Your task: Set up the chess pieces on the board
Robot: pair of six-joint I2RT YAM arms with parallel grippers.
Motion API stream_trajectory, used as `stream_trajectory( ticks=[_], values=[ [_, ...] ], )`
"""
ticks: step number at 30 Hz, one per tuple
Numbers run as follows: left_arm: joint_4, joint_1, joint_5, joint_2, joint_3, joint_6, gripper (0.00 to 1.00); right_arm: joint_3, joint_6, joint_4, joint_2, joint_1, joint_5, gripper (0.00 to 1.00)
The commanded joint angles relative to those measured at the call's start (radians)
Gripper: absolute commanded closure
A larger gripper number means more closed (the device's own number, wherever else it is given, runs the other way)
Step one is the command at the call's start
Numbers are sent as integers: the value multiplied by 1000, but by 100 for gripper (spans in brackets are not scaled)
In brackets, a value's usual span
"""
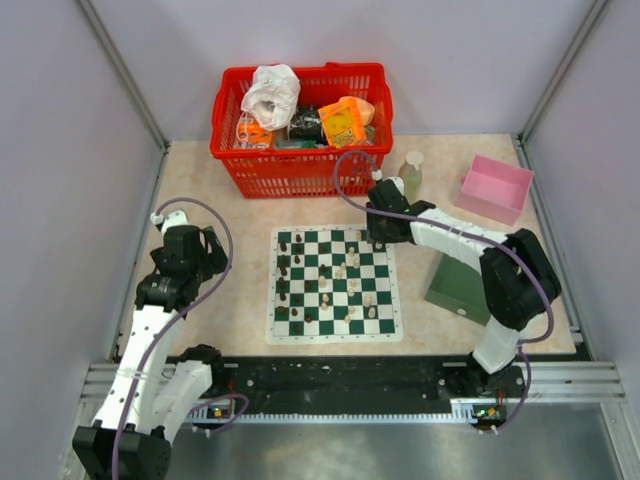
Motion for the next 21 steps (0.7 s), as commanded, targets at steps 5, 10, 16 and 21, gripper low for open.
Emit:
stream_trajectory(
  ticks=[5,10,16,21],
  values=[
    [34,-1,10,-9,-5,-3,6,-16,13,-29,-220,3,-48,44],
    [35,-1,14,-7,-5,-3,6,-42,45,-63,-271,37,-87,43],
    [34,-1,14,-1,-5,-3,6,-90,85,-113,-290,127,-96,43],
    [35,-1,17,10,-3,-1,6,-136,128,-130,-316,180,-114,43]
  ],
)
